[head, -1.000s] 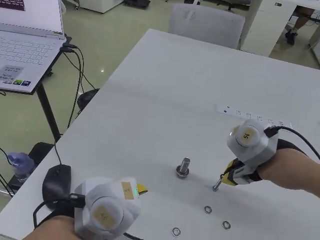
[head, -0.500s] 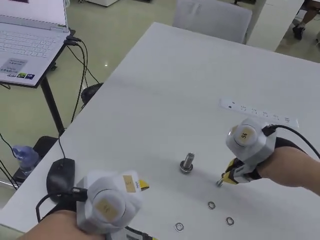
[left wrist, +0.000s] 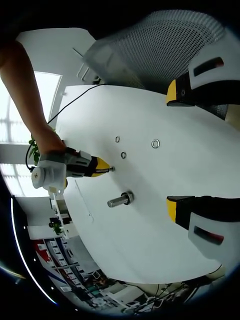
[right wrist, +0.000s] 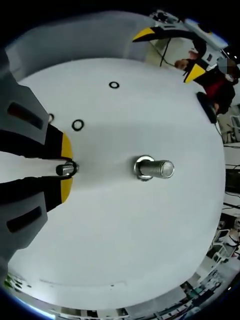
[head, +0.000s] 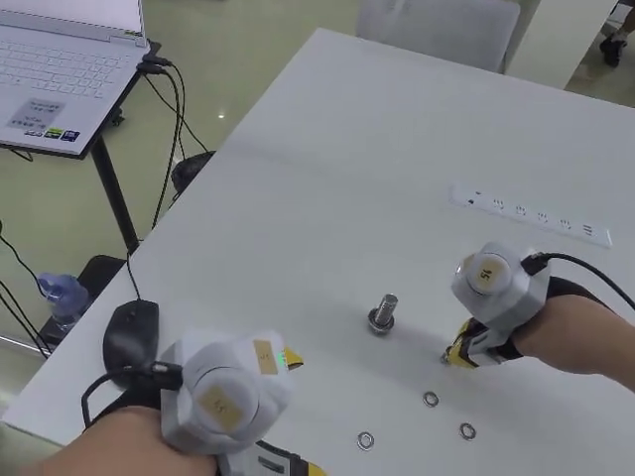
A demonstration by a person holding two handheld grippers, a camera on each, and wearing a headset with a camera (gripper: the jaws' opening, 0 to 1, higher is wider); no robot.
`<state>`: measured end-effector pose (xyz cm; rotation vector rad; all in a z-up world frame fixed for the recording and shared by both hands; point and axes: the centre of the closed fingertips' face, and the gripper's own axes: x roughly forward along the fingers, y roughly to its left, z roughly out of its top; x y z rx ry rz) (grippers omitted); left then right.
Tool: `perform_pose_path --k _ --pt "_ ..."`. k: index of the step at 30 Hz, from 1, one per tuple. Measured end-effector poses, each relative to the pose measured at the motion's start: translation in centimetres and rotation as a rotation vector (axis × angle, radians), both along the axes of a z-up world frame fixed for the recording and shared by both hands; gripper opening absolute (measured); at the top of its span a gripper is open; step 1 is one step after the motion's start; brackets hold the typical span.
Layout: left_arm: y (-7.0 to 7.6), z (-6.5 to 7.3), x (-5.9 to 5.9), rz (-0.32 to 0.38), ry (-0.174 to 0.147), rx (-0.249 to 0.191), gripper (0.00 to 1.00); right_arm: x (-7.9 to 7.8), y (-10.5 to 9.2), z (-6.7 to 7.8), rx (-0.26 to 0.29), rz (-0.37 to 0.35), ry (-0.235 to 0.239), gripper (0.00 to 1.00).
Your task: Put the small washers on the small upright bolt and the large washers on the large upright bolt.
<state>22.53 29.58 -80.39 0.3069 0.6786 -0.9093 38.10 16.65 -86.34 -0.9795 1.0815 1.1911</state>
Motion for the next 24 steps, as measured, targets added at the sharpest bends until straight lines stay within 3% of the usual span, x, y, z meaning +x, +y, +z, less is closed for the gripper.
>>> perform_pose_path --k 24 --pt "0.24 -0.24 -0.11 0.006 0.005 0.004 0.71 0.42 0.07 -0.98 -0.03 0.014 -0.016 0.13"
